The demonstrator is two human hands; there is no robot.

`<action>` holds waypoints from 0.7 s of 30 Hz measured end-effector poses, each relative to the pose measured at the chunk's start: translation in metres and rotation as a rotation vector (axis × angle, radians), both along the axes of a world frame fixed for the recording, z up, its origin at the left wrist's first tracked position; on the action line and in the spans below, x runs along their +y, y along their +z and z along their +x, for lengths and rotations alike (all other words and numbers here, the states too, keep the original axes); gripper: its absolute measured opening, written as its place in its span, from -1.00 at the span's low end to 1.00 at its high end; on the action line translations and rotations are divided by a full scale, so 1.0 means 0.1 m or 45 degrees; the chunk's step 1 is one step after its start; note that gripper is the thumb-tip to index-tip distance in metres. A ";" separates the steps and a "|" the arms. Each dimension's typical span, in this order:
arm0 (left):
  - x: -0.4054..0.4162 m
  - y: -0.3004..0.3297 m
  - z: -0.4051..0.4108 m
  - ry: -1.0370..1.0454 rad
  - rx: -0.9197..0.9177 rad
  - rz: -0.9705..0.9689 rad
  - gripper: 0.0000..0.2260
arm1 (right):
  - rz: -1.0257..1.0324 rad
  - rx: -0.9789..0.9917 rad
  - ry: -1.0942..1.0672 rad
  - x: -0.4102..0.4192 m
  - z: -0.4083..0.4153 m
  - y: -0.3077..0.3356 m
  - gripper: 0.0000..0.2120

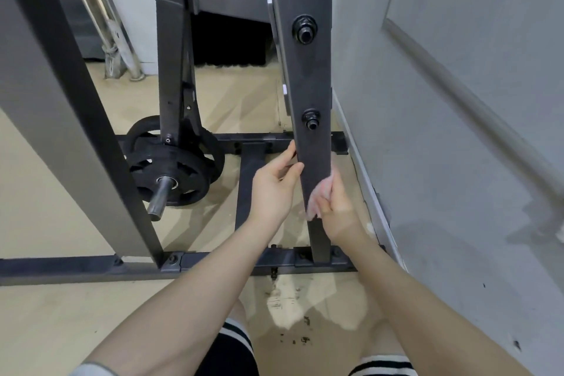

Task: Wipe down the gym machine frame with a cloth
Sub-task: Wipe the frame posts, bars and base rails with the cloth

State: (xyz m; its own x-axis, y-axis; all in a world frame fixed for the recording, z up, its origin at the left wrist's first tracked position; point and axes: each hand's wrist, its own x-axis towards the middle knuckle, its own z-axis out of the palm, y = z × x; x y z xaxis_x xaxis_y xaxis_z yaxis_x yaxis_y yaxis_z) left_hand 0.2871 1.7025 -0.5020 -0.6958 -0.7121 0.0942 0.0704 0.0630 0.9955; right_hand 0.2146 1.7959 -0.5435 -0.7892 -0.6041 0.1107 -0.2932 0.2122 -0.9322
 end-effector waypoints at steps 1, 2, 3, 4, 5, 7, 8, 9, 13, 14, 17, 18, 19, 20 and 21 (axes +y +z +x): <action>0.00 -0.01 0.00 -0.004 0.002 -0.003 -0.62 | -0.029 -0.016 -0.011 -0.02 0.00 0.06 -0.46; 0.00 -0.01 0.01 -0.019 0.008 -0.001 -0.62 | -0.111 0.045 -0.018 -0.04 -0.01 0.12 -0.44; -0.01 -0.02 0.02 -0.042 0.012 0.006 -0.63 | -0.200 0.077 -0.008 -0.06 0.00 0.22 -0.42; -0.02 -0.02 0.02 -0.072 0.013 0.006 -0.63 | -0.271 0.100 0.027 -0.10 0.01 0.36 -0.40; -0.02 -0.03 0.02 -0.096 0.006 -0.005 -0.63 | -0.319 0.095 0.063 -0.14 0.04 0.47 -0.37; -0.06 -0.03 0.03 -0.117 -0.032 -0.051 -0.63 | -0.309 0.188 0.083 -0.18 0.09 0.49 -0.41; -0.10 -0.03 0.04 -0.138 -0.068 -0.071 -0.62 | -0.337 0.148 0.025 -0.18 0.13 0.49 -0.51; -0.13 -0.01 0.06 -0.176 -0.122 -0.092 -0.62 | -0.281 0.077 -0.066 -0.17 0.14 0.44 -0.57; -0.31 0.08 0.14 -0.453 -0.431 -0.287 -0.54 | -0.132 -0.026 -0.217 -0.08 0.23 0.63 -0.58; -0.34 0.15 0.14 -0.449 -0.467 -0.325 -0.54 | -0.256 -0.004 -0.193 -0.07 0.27 0.79 -0.57; -0.36 0.48 0.13 -0.226 -0.250 -0.259 -0.59 | -0.689 0.044 0.065 -0.09 0.34 1.23 -0.54; -0.36 0.63 0.15 -0.107 -0.140 -0.229 -0.60 | -0.778 0.030 0.147 -0.14 0.36 1.38 -0.54; -0.35 0.81 0.18 -0.033 -0.008 -0.230 -0.59 | -0.805 0.046 0.179 -0.19 0.35 1.49 -0.54; -0.33 0.98 0.21 -0.021 0.134 -0.267 -0.58 | -0.753 0.139 0.217 -0.24 0.32 1.55 -0.55; -0.33 1.10 0.24 -0.061 0.253 -0.311 -0.57 | -0.650 0.299 0.219 -0.31 0.27 1.55 -0.54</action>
State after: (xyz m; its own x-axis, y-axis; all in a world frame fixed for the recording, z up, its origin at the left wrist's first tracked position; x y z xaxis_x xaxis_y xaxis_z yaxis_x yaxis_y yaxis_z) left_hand 0.3110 1.6699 -0.3915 -0.6790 -0.6183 0.3958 0.2708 0.2902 0.9179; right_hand 0.2421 1.7652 -0.3886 -0.6036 -0.5454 0.5816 -0.4948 -0.3157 -0.8096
